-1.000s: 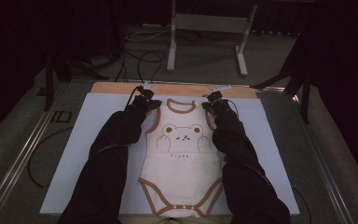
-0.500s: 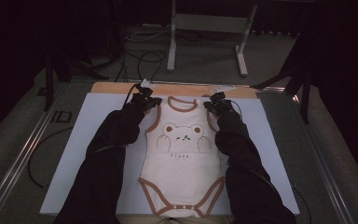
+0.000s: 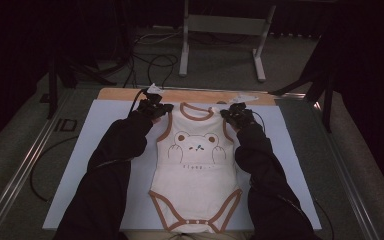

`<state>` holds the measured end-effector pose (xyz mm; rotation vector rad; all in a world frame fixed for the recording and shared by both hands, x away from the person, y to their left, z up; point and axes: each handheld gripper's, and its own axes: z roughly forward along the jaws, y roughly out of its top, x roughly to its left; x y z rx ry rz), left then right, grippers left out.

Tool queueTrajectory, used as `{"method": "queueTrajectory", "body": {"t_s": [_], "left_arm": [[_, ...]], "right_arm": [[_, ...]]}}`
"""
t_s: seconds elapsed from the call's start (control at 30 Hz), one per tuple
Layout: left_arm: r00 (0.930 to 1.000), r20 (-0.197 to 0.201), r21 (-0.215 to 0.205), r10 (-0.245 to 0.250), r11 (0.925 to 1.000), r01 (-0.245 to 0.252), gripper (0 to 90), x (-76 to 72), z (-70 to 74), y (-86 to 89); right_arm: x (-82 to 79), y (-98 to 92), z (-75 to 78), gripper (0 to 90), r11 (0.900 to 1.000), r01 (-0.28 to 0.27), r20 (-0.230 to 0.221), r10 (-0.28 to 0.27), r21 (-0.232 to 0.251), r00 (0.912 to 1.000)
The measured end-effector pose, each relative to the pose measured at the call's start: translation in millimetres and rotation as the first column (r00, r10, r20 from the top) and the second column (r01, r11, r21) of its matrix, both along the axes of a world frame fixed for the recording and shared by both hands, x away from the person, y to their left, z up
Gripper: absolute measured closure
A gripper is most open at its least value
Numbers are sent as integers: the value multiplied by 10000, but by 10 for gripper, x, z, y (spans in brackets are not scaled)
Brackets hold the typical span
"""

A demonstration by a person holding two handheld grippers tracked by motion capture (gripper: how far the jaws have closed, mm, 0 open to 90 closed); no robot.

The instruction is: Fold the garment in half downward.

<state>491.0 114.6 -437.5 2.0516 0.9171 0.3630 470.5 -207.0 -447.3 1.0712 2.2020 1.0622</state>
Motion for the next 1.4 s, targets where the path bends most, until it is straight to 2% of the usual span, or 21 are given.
{"method": "queueTrajectory", "body": {"t_s": [0.27, 0.37, 0.5, 0.7, 0.93, 1.4], "left_arm": [[9999, 63, 6, -153, 9999, 153, 894, -108, 42, 2], [9998, 41, -55, -192, 9998, 192, 894, -146, 55, 20], [9996, 68, -198, -266, 9994, 267, 894, -212, 71, 56], [9993, 88, -267, -365, 9990, 367, 894, -286, 93, 67], [9982, 197, -197, -569, 9982, 573, 894, -418, 147, 69], [9962, 389, -303, -777, 9964, 789, 894, -686, 214, 119]], "right_arm": [[-108, 8, 49, 885, 9998, -188, 195, 187, 39, 9996], [-150, 10, 66, 885, 9996, -214, 279, 209, 199, 9994], [-223, 7, 67, 884, 9993, -339, 375, 334, 123, 9987], [-305, -2, 89, 885, 9989, -378, 492, 364, 279, 9981], [-457, 18, 137, 884, 9983, -552, 849, 533, 199, 9950], [-780, -13, 162, 884, 9952, -814, 1169, 747, 539, 9903]]}}
